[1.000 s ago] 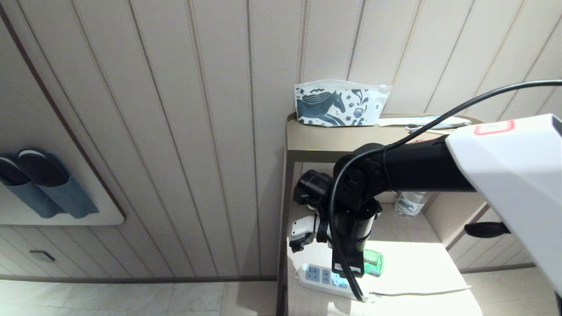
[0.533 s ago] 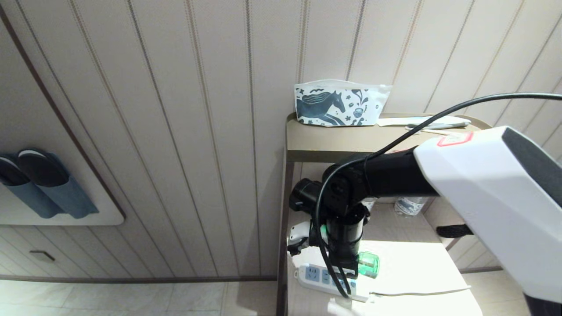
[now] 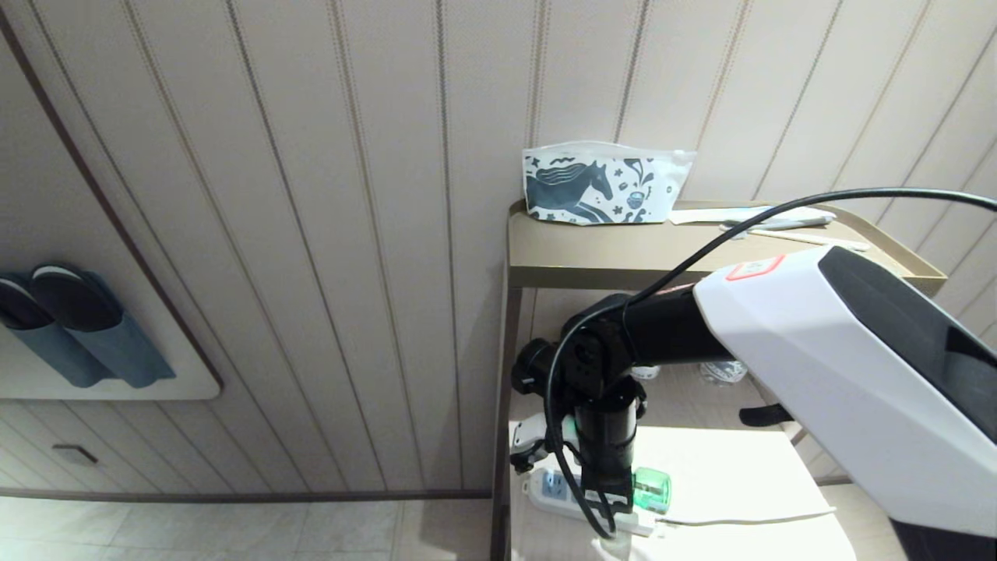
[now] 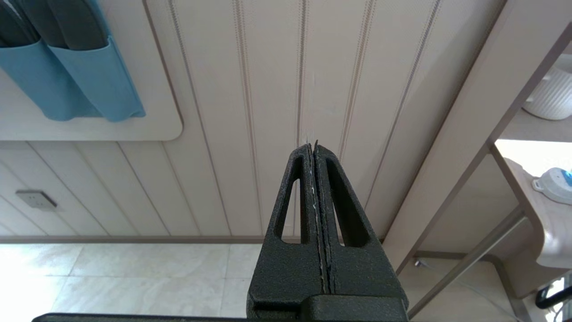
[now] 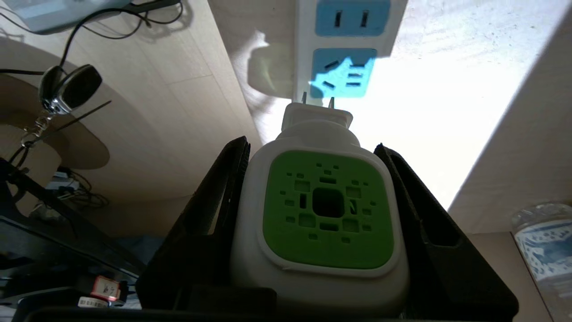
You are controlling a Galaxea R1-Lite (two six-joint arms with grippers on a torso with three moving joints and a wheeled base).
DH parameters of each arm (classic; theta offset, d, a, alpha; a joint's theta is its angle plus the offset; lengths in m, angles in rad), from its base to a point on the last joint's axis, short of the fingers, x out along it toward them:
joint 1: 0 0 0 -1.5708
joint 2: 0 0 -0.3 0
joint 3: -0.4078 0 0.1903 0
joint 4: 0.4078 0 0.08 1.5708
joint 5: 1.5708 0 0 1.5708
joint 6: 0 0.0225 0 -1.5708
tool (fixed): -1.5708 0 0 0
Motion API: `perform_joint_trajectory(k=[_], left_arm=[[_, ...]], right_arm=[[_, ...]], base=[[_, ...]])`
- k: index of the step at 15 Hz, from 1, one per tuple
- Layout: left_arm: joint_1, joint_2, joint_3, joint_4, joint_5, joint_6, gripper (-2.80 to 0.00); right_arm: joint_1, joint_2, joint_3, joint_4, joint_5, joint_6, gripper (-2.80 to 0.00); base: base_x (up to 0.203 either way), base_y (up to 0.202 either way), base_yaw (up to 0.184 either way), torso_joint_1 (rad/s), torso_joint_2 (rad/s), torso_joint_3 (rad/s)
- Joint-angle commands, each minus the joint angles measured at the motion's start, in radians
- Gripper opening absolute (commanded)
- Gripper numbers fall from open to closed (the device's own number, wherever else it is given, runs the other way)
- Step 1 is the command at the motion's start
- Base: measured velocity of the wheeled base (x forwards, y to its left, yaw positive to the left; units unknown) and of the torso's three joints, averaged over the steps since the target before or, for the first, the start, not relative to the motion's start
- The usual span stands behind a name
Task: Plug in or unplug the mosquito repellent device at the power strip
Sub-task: Insert the plug into the socket
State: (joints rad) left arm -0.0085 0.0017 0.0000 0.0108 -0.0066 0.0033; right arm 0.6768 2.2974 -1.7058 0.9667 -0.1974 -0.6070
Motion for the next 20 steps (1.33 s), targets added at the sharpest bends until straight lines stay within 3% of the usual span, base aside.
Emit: perform_joint_trajectory(k=[1, 7, 14, 20], left_arm=[[0.001, 0.001, 0.0, 0.0, 0.0, 0.0, -2.8], [0.001, 0.001, -0.003, 0.0, 0.0, 0.0, -2.8], [0.001, 0.001, 0.0, 0.0, 0.0, 0.0, -2.8], [-0.001, 0.001, 0.0, 0.0, 0.0, 0.0, -2.8]], right_arm=[[0.0, 0.015, -0.005, 0.001, 0.021, -0.005, -2.8], [-0.013, 0.084, -0.035, -0.074, 0.036, -0.01, -2.8], [-0.048, 0.136, -0.138, -0.055, 0.035, -0.036, -2.8], [-0.043, 0.123, -0.126, -0.042, 0.035, -0.036, -2.8]], base=[[0.0, 0.0, 0.0, 0.0, 0.0, 0.0], [0.0, 0.0, 0.0, 0.0, 0.0, 0.0], [0.0, 0.0, 0.0, 0.0, 0.0, 0.0], [0.0, 0.0, 0.0, 0.0, 0.0, 0.0]])
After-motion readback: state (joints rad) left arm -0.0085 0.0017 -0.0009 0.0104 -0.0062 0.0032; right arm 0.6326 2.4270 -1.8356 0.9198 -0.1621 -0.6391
